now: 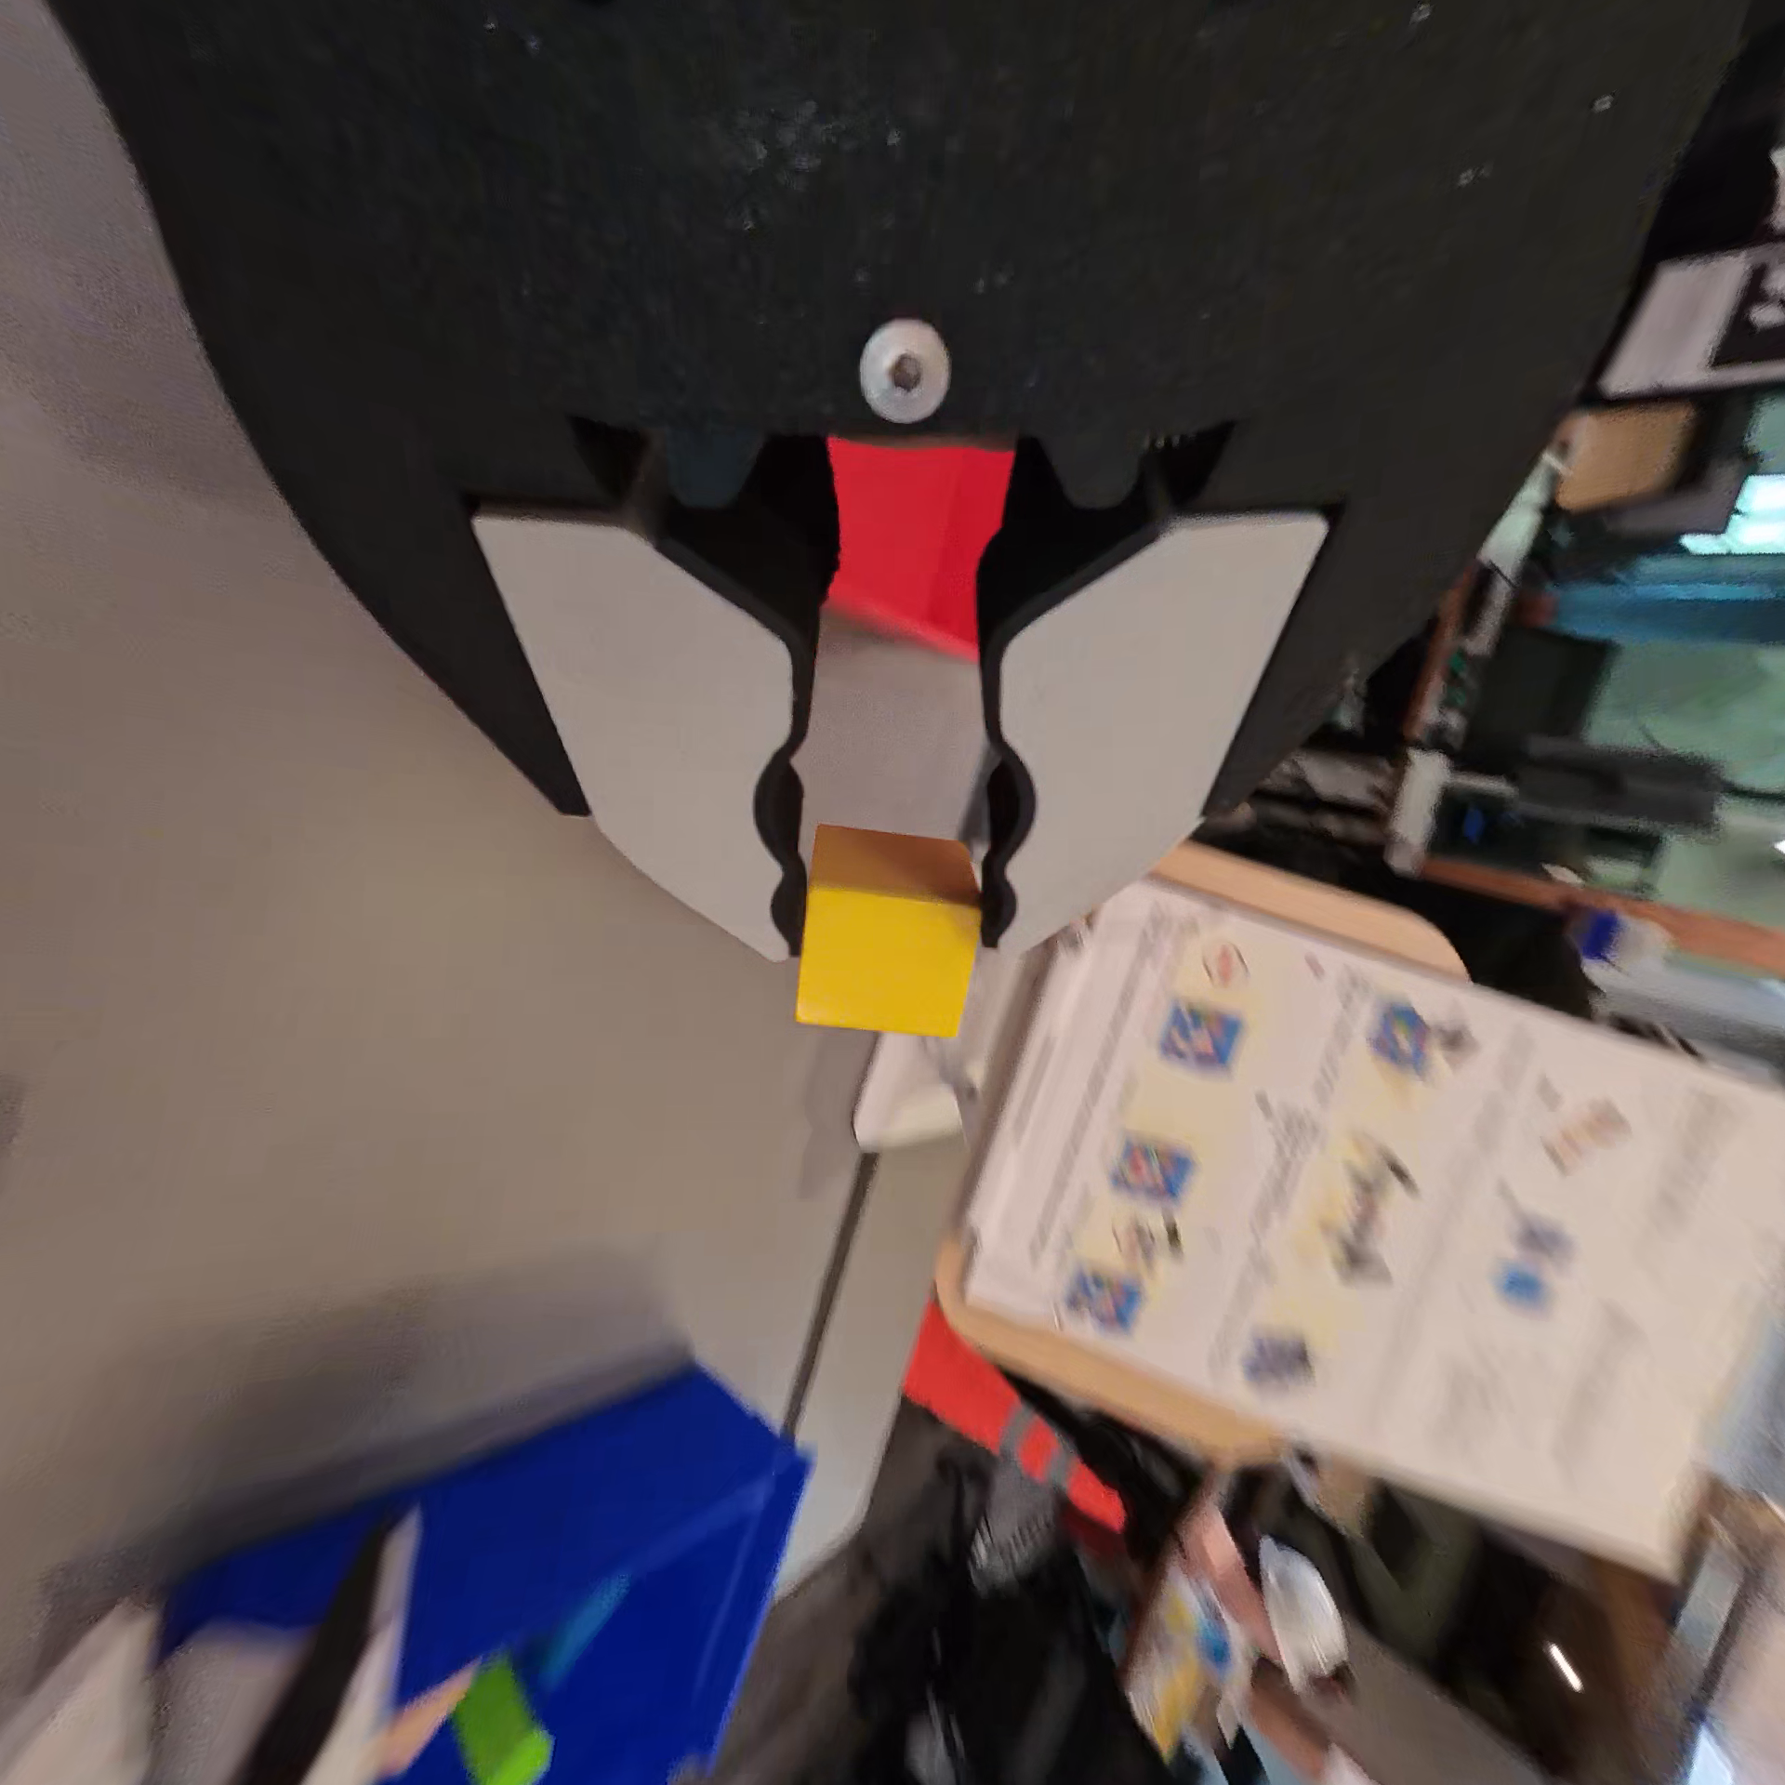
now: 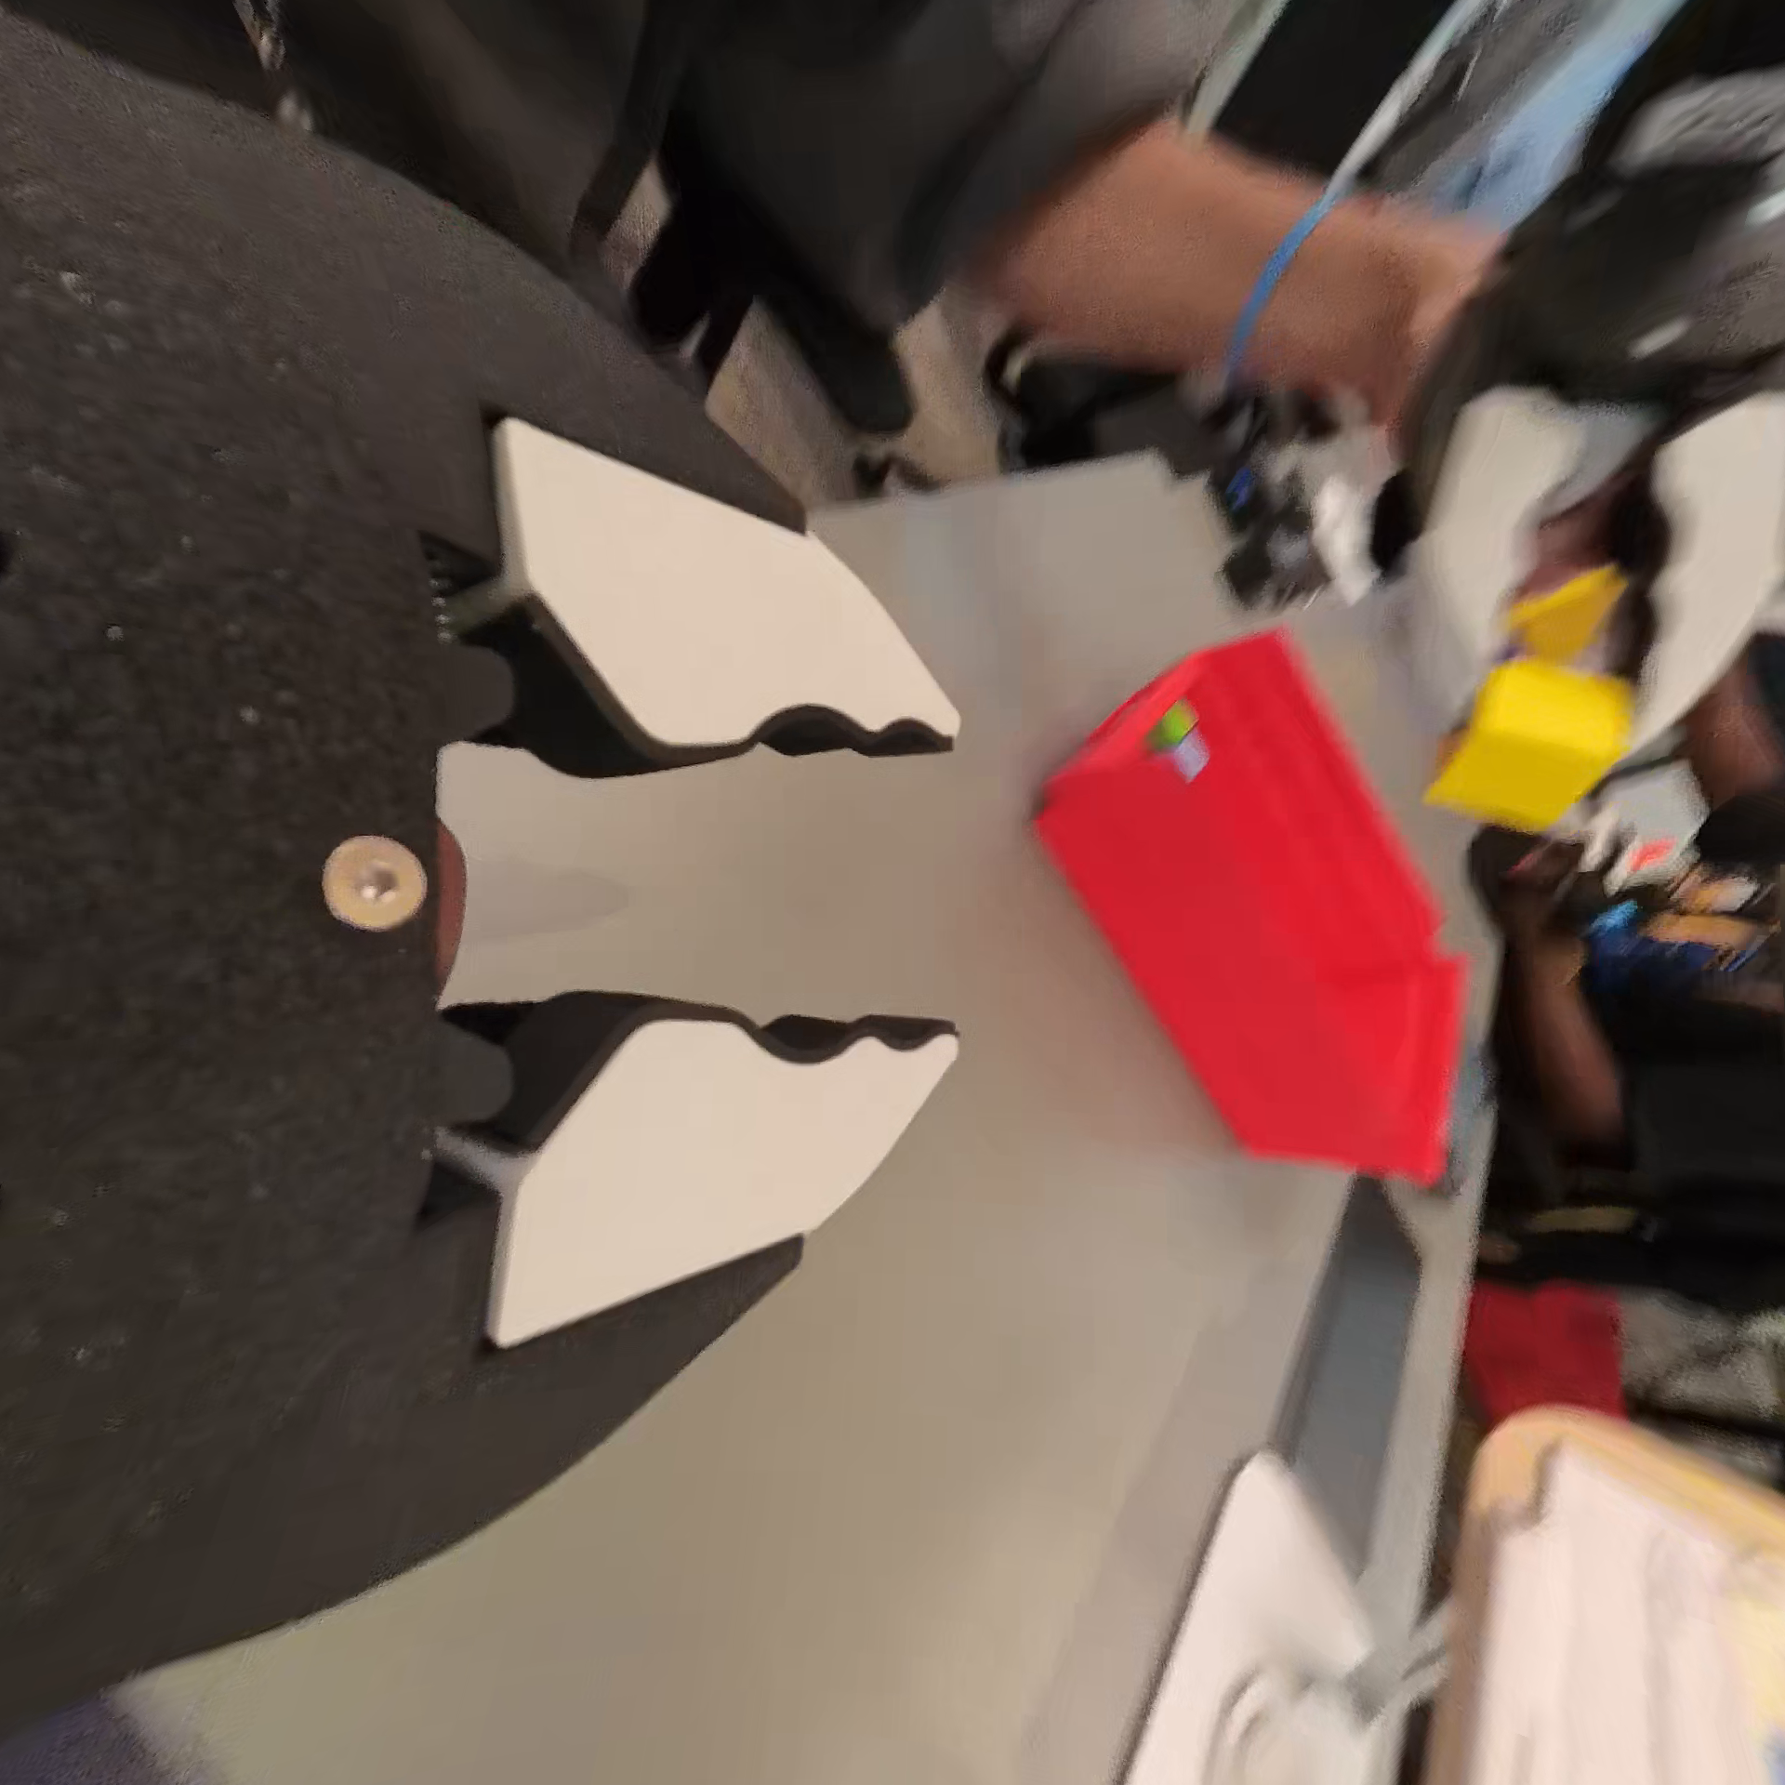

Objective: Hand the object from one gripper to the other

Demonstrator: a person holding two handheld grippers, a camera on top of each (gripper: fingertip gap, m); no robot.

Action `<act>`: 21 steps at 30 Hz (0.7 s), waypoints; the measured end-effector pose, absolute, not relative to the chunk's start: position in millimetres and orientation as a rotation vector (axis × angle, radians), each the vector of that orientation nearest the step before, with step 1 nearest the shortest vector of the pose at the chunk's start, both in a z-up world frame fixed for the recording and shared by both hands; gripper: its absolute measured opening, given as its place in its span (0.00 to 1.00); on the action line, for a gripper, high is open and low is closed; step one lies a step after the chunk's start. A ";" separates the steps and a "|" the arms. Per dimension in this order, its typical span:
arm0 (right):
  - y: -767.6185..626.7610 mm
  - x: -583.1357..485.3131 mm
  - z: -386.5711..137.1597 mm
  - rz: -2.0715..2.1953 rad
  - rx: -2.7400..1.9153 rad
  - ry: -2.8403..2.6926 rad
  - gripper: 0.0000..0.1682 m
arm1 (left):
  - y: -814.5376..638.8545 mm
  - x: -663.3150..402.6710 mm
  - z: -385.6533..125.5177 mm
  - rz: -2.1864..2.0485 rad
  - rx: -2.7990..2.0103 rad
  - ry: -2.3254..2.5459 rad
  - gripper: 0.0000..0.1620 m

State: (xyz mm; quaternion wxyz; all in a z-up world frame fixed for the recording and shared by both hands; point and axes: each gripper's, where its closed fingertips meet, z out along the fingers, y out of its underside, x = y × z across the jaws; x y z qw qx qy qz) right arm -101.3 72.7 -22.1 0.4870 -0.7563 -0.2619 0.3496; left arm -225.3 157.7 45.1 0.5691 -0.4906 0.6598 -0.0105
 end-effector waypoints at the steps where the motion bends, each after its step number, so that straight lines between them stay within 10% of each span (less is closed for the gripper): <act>1: 78.2 -117.1 -2.7 0.954 -1.788 -0.663 0.31 | 146.6 -210.4 53.9 -0.028 -1.086 1.536 0.21; 21: 86.1 -143.5 20.9 1.607 -1.613 -0.593 0.19 | 91.3 -132.7 26.3 -0.163 -0.974 1.514 0.21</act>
